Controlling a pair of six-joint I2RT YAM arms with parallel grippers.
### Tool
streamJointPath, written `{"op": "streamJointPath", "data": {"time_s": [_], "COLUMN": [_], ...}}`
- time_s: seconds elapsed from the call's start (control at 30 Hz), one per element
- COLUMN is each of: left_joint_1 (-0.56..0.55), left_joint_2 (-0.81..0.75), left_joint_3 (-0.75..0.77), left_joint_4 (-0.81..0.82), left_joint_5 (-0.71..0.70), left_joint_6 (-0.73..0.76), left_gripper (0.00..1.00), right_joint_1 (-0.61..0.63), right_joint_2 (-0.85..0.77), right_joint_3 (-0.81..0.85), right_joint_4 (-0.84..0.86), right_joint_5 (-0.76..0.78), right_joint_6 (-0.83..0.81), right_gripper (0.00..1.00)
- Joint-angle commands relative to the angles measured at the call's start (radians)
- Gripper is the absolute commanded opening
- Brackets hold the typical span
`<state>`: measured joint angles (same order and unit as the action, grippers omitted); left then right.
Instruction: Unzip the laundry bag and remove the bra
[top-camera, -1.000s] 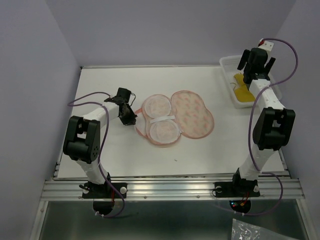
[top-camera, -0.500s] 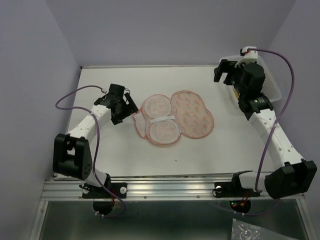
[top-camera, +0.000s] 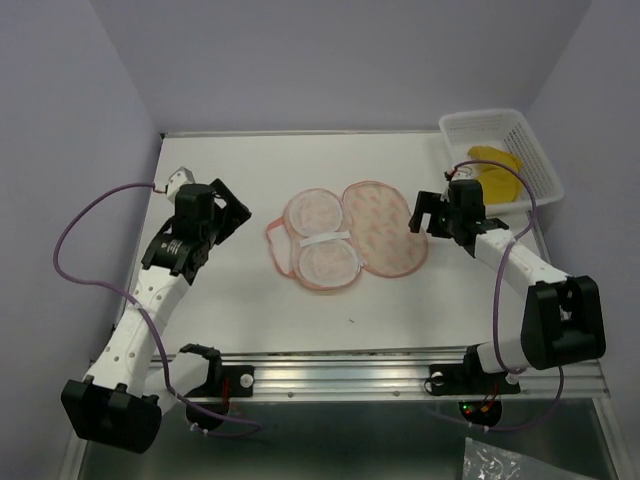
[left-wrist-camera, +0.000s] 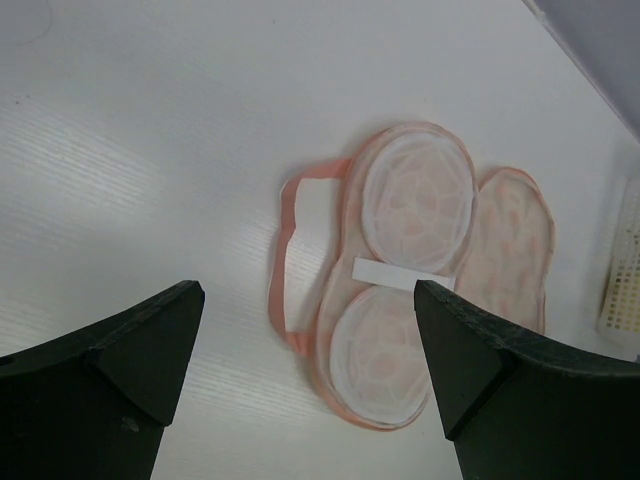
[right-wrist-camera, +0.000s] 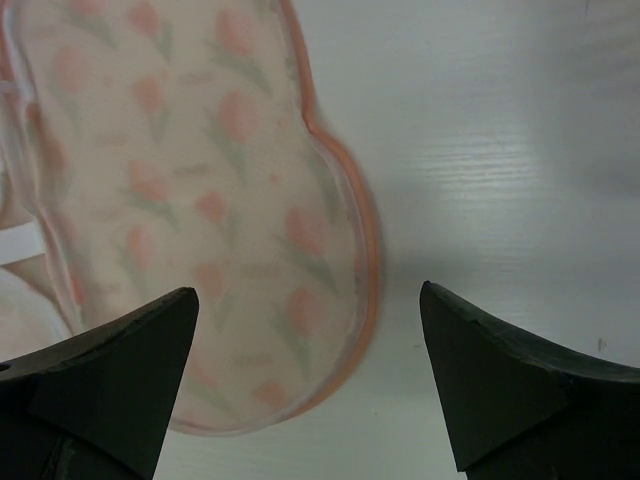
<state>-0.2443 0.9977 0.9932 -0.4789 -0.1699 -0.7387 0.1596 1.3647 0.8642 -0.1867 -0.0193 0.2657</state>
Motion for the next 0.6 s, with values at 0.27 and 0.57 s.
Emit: {"op": "streamJointPath", "data": {"time_s": [0.27,0.57], "left_joint_1": [0.008,0.014], "left_joint_2": [-0.027,0.015], "left_joint_3": [-0.059,-0.036], "left_joint_4": [-0.015,-0.001], "left_joint_5": [-0.042,-0.026], "left_joint_6": [-0.014,0.002], "left_gripper": [0.99,0.99], "right_joint_1": [0.008,0.008], "right_joint_2": [0.24,0.275], "right_joint_3": [0.042,0.013], "right_joint_4": [0.026,0.064], "right_joint_5": [0.153,0.141], "right_joint_6": [0.058,0.061], "right_gripper": [0.61,0.23]}}
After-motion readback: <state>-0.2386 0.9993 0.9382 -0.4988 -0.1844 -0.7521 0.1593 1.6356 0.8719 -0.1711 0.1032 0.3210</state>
